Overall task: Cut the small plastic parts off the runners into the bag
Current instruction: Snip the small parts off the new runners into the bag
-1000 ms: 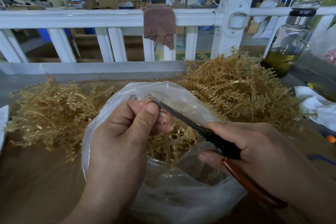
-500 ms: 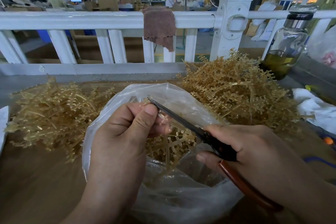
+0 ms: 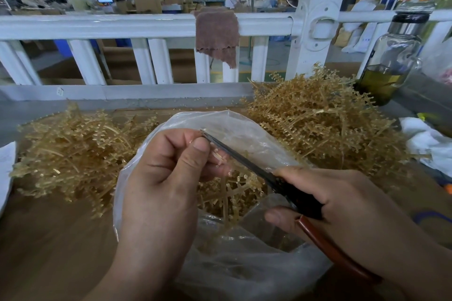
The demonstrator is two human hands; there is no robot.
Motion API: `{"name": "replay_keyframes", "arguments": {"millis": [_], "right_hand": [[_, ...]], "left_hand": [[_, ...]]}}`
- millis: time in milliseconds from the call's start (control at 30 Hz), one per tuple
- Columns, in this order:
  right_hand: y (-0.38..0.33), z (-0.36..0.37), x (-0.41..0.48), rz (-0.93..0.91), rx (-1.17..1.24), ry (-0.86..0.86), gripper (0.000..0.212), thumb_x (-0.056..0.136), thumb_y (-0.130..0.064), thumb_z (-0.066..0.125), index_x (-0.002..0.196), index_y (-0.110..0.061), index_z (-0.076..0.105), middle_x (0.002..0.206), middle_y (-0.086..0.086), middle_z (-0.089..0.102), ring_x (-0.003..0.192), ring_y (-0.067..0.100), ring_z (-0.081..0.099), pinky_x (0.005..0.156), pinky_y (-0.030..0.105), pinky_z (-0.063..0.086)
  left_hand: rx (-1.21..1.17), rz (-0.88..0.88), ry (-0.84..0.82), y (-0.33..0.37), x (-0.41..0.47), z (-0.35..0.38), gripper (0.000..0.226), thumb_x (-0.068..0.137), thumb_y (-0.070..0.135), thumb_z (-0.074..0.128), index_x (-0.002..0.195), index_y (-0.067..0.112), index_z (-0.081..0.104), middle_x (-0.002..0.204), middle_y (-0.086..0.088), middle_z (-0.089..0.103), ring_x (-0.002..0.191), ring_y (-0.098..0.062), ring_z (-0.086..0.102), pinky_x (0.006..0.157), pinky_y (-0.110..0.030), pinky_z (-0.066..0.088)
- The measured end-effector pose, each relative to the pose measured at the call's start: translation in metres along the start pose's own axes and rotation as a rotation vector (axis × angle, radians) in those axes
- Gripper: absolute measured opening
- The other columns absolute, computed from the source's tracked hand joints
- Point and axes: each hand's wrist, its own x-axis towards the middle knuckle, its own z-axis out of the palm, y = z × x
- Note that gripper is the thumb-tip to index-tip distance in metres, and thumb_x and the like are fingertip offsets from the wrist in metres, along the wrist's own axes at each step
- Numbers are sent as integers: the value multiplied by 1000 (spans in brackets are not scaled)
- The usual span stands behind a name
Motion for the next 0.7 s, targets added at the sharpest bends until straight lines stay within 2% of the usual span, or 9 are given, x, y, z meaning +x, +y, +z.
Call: {"name": "replay_keyframes", "arguments": {"millis": [100,200,367,567,700], "right_hand": [[0,0,0,-3,5,0,50,83,-73,49,102,-30,66,78,-14,65,70,4,63,57,26,47],[0,0,0,-5,6,7,48,83,-72,51,101,-30,65,77,-13,64,68,6,63,56,26,47],[-1,0,0,-13,12,14,45,85,-70,51,100,-30,65,74,-13,62,65,6,62,54,27,48],[0,-2,0,-21,14,5,48,85,-69,50,101,-27,67,74,-13,63,66,6,62,55,27,48],[-1,-2,-1,-27,11,14,44,84,-66,53,101,-28,68,71,-15,61,64,4,61,54,23,46]], "left_hand": [[3,21,-8,-1,0,1,15,91,25,68,78,31,70,75,-3,73,68,-16,71,67,-22,57],[-19,19,-23,-2,-1,3,18,89,24,60,77,32,70,74,-2,72,68,-16,70,67,-23,57],[-37,23,-42,-3,-1,5,20,90,22,60,76,33,70,74,-1,72,67,-15,69,66,-23,56],[-44,14,-40,-3,-2,6,18,88,21,61,76,31,70,74,-3,73,67,-16,70,66,-22,57],[-43,6,-45,-2,-3,6,16,87,22,62,76,29,71,75,-4,73,67,-17,70,66,-24,57]]}}
